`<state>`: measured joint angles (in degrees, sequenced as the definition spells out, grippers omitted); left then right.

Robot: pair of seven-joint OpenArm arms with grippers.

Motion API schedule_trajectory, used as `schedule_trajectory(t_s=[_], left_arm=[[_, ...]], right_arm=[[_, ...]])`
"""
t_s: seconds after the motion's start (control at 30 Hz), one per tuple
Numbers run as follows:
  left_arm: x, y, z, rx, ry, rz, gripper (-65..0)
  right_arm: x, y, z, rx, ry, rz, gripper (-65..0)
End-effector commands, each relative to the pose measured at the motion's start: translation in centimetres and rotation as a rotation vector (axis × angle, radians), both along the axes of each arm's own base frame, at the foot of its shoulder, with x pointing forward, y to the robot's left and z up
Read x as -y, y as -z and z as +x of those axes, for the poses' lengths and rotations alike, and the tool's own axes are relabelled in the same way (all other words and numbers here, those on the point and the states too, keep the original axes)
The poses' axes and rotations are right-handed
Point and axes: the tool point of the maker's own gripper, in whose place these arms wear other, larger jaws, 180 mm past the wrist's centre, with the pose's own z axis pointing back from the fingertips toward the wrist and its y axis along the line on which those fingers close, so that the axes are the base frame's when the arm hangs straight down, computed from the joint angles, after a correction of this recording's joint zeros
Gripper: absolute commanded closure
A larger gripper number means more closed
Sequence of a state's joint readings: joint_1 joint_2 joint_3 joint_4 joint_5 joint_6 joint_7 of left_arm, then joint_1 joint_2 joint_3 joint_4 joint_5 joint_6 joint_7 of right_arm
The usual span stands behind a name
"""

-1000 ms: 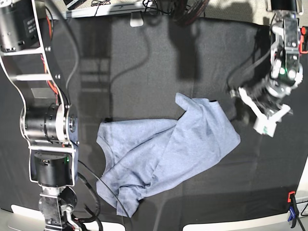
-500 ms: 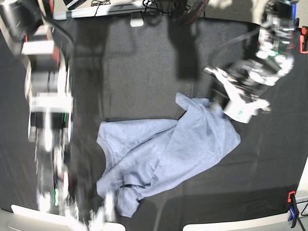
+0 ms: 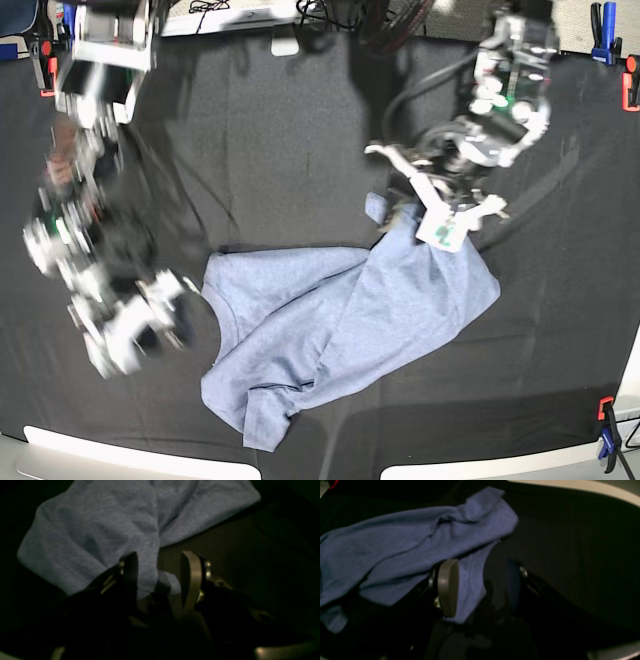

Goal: Layout the t-shirt on the table in an organized manner, then fold the t-shirt properly

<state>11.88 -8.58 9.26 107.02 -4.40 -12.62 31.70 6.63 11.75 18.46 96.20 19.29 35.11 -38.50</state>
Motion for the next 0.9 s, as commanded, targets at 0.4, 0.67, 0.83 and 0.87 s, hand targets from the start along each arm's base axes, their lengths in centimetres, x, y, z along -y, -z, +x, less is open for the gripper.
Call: schedule_trajectory(t_s=[0.4,0.67,0.83,0.87], left_arm=[[-0.4,4.8,0.4,-0.063,-0.037,0.020,-25.3],[-0.7,4.8,3.2,-0.088,-0.092,-0.048,-23.2],[-0.8,4.9,3.8,-0.108,-0.090,-0.039,-12.9],[-0.8,4.9,3.8,-0.110,-0.090,-0.039,-5.0]], right_arm=[[-1.0,-5.8,-3.2,0.178,-0.040,-0.058,-27.8],[-1.7,-6.0,-3.4,0.171,-0.066,-0.011,-27.8],[-1.6,-5.9,-3.5,0.164,-0.065,-0.015,-27.8],[-1.6,-5.9,-3.5,0.164,-0.065,-0.016,-27.8]])
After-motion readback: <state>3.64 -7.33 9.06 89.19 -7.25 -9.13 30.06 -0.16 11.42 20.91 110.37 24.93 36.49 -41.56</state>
